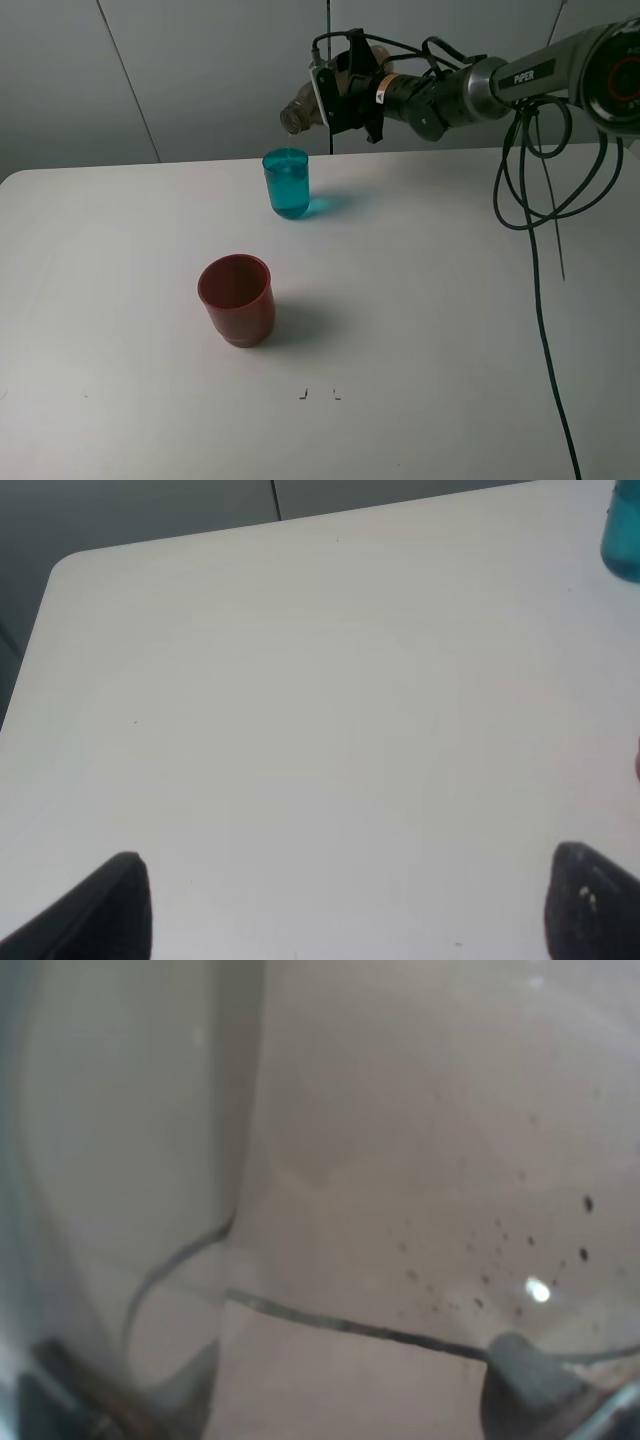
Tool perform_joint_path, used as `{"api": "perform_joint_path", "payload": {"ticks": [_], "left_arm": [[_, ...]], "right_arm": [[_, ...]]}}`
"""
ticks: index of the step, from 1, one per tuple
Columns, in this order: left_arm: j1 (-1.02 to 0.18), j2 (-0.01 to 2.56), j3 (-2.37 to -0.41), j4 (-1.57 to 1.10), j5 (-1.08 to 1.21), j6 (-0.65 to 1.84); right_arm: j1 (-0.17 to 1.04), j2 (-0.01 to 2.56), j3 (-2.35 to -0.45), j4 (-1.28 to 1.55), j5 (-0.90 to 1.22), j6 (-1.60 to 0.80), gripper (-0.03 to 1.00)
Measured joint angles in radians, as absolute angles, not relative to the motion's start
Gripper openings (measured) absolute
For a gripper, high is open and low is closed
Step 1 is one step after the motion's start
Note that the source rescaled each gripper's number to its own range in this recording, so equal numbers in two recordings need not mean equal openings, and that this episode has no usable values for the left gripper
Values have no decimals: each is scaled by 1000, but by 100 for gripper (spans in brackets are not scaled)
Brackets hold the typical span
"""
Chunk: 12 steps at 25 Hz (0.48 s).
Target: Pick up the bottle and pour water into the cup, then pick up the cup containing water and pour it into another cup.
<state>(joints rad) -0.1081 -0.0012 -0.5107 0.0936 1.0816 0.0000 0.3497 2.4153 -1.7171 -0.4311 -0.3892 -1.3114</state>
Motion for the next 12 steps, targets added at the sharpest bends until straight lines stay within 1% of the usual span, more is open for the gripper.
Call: {"api": "perform_joint_path", "payload": {"ticks": [6,8,12], "left_arm": [[-108,-1,-511,94,1082,0],[-108,-1,-511,94,1082,0],[-108,-1,-511,94,1082,0]], "right_arm": [[350,2415,-1719,-461,-322,-1217,3],[350,2415,-1719,-461,-309,-1149,3],[353,2407,-1719,-463,-293,-930,3]]}}
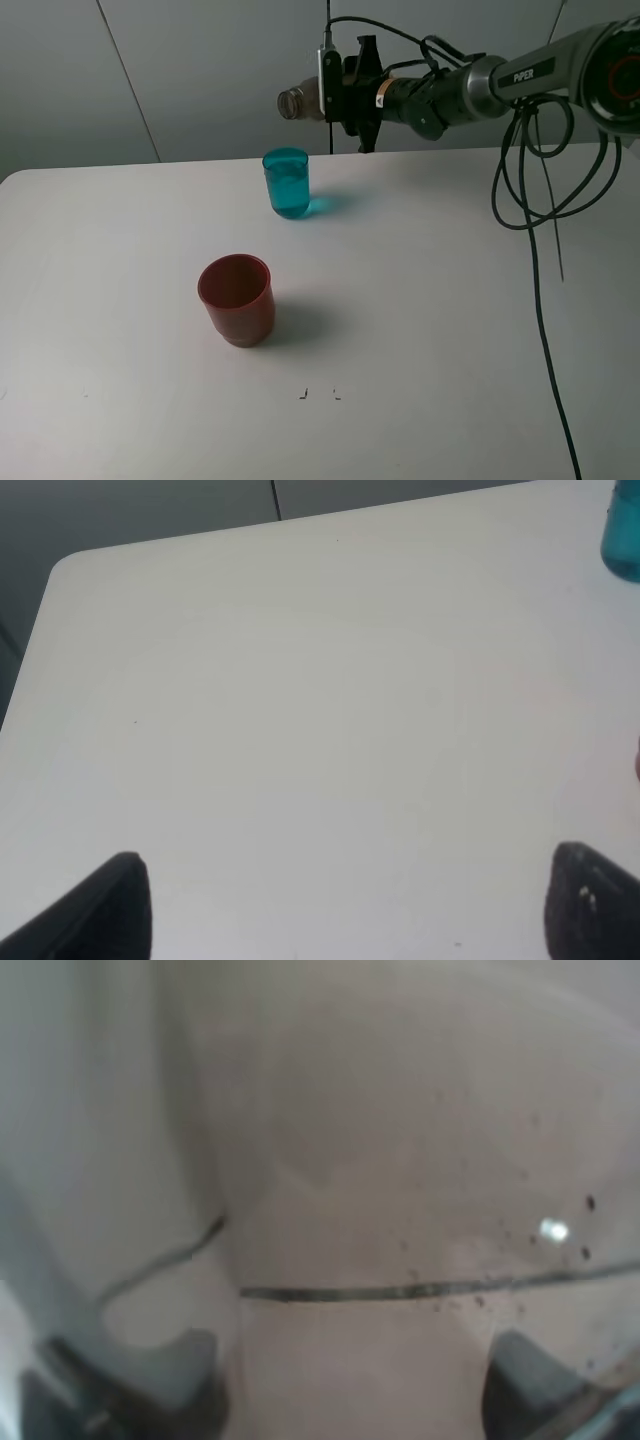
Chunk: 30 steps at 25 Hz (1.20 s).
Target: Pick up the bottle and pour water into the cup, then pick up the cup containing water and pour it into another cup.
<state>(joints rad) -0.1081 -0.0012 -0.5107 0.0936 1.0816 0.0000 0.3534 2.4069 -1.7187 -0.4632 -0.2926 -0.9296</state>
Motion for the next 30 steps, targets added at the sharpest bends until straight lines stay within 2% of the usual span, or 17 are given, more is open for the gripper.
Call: {"api": "perform_joint_path", "payload": {"ticks": [13,19,26,30], "left_arm": [[-108,-1,-511,94,1082,0],[-108,-1,-511,94,1082,0],[-108,-1,-511,94,1082,0],[-108,-1,-511,94,1082,0]], "right_arm": [[320,2282,-1686,-512,-136,68,3],[277,2202,-1499,-510,-277,217,3],[193,2143,-1226,-453,-674,279,3],[146,2137,-1149,-434,-724,305,3]]}}
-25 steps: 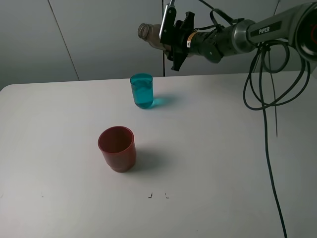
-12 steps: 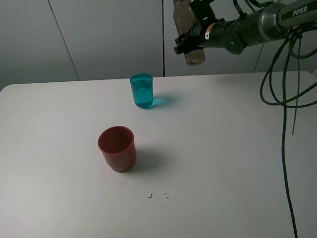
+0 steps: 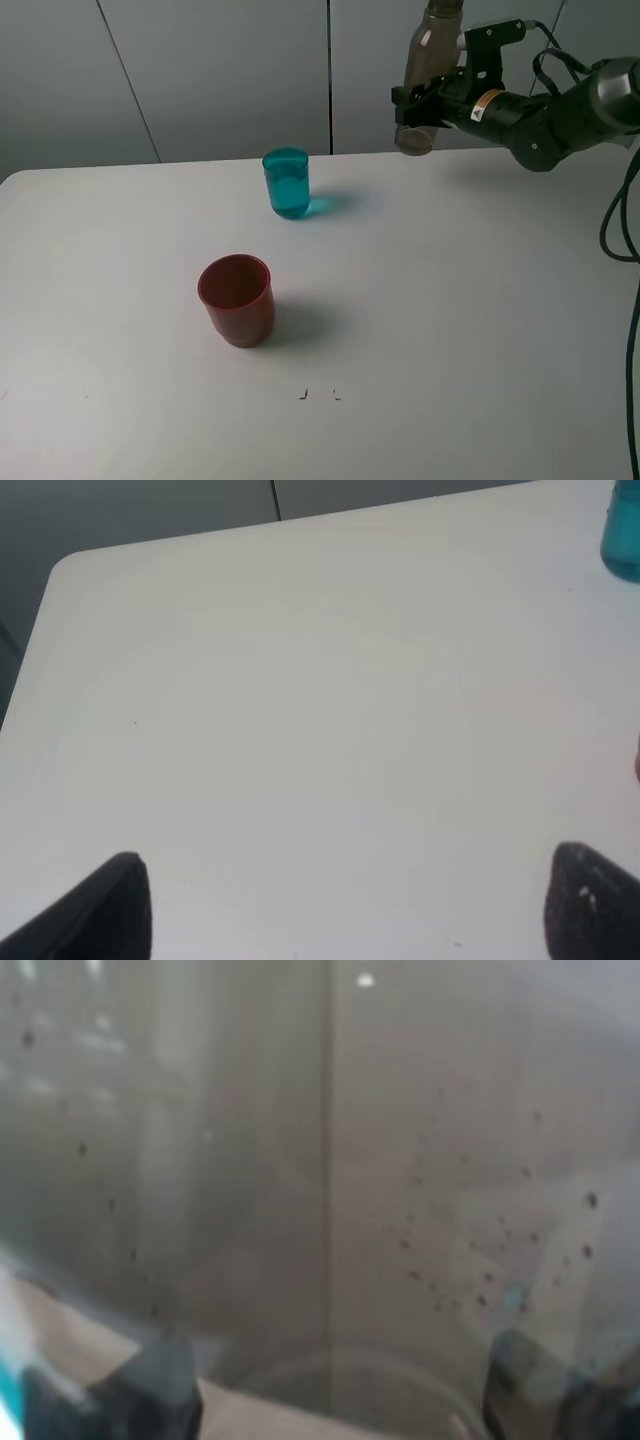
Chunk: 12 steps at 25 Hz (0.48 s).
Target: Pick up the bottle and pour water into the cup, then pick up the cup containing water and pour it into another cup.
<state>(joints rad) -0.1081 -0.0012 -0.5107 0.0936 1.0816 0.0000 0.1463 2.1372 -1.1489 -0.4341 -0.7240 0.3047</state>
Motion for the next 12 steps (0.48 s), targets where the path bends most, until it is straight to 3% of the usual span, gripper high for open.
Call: {"api": "perform_joint_path", "payload": {"ticks": [12], "left_arm": [[-108,-1,-511,94,1082,7]], "right_arm": [[16,2169,-1122,-470,-728,317,3]]}}
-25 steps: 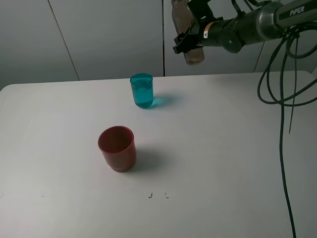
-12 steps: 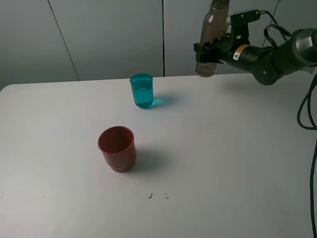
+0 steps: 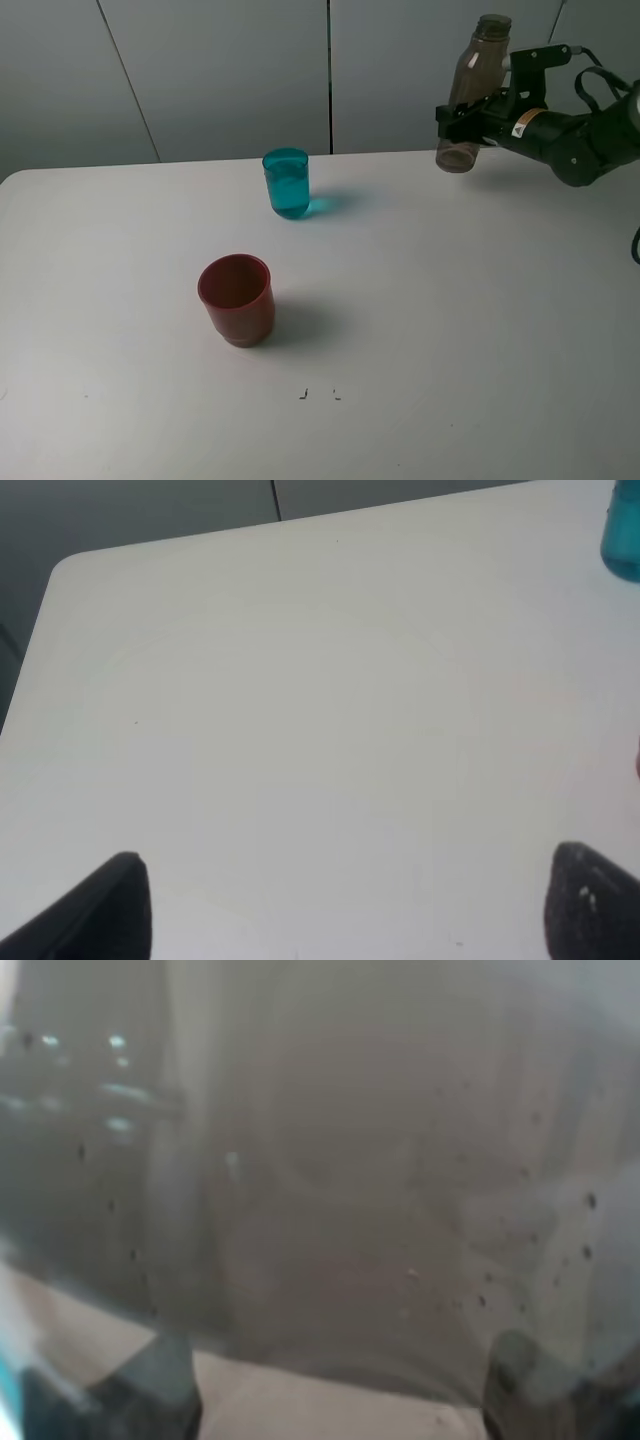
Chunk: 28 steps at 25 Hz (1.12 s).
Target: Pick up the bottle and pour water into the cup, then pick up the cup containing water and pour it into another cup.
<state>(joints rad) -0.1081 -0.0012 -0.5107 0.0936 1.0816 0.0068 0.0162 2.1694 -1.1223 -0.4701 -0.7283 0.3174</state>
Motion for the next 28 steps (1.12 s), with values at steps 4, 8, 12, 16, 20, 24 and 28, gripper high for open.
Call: {"api": "perform_joint_path", "payload": {"ticks": [4,8,12,16,20,24,28], "left_arm": [[-108,-1,-511,94,1082,7],[-108,-1,-511,94,1082,7],[-108,-1,-511,94,1082,7],[-108,-1,-511,94,1082,7],[-108,-1,-511,94,1082,7],[-108,-1,-511,94,1082,7],[-108,-1,-511,94,1082,7]], "right_arm": [[0,2201,-1122,-479,-728,317,3],[-1,2232,-1122,-479,-733,317,3],[-1,2259,-1122,-465,-745,317,3],[-1,2259,-1122,-460,-745,317,3],[-1,2259,-1122,-460,-745,313,3],[-1,2259,-1122,-460,-745,313,15],[-1,2259,-1122,-460,-751,313,94]]}}
